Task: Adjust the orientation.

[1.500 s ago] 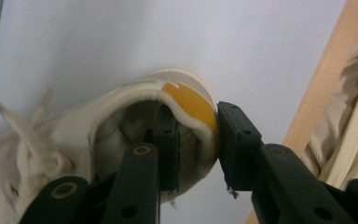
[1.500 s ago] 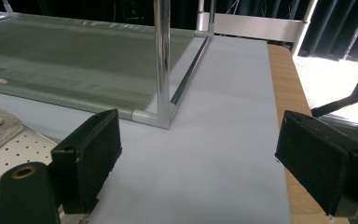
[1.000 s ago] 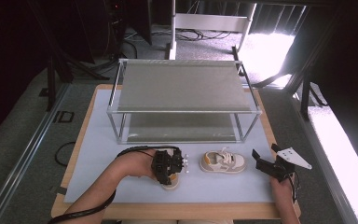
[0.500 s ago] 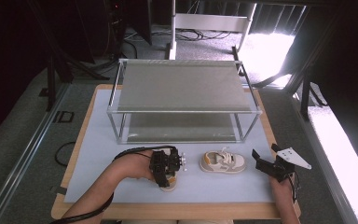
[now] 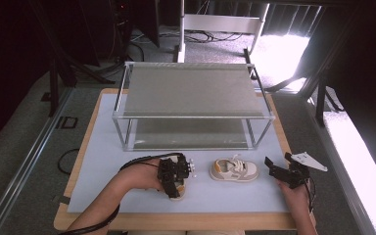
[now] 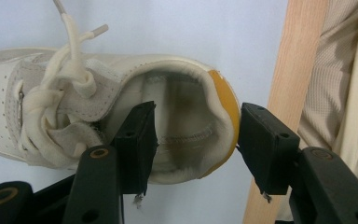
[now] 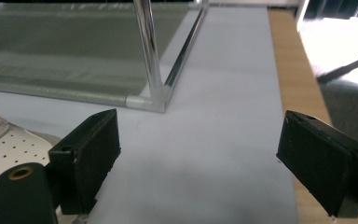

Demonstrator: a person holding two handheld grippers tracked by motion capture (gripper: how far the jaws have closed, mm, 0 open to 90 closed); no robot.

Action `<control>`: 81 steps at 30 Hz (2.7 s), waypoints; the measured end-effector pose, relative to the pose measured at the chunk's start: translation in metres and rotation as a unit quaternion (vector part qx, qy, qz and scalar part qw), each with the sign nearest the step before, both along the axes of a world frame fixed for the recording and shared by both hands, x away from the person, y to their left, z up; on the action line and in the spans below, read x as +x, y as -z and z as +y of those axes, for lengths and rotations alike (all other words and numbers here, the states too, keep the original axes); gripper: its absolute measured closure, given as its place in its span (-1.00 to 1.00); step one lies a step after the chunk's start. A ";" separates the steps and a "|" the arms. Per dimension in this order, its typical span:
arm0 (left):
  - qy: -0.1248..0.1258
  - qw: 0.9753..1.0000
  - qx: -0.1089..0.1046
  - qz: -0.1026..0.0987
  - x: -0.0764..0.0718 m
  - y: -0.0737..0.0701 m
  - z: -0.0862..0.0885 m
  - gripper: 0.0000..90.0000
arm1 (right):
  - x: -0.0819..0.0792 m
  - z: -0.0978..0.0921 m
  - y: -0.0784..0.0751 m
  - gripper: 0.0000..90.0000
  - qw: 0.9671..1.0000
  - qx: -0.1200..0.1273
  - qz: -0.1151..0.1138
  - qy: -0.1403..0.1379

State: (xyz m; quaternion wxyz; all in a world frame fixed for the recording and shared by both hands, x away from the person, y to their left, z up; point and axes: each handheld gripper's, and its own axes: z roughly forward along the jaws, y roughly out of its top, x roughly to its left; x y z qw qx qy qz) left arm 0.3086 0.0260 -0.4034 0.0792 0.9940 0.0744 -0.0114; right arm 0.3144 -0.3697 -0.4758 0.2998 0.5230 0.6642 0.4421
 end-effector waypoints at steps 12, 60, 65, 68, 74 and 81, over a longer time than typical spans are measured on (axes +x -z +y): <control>-0.001 1.000 0.015 0.004 0.000 0.002 -0.004 0.03 | 0.001 0.025 -0.045 -0.48 0.995 -0.031 0.073 -0.064; 0.000 0.999 0.031 0.012 0.000 0.008 -0.007 0.04 | 0.045 0.186 -0.081 0.41 0.908 -0.072 0.361 -0.199; -0.001 0.999 0.030 0.012 0.000 0.008 -0.007 0.04 | 0.044 0.185 -0.081 0.44 0.904 -0.077 0.370 -0.199; 0.000 0.999 0.031 0.013 0.000 0.008 -0.008 0.04 | 0.042 0.183 -0.080 0.43 0.901 -0.066 0.378 -0.203; -0.001 0.999 0.032 0.013 0.000 0.008 -0.008 0.04 | 0.046 0.188 -0.071 0.53 0.888 -0.068 0.403 -0.210; 0.001 0.999 0.033 0.014 0.001 0.007 -0.008 0.04 | 0.053 0.195 -0.062 0.65 0.886 -0.079 0.407 -0.209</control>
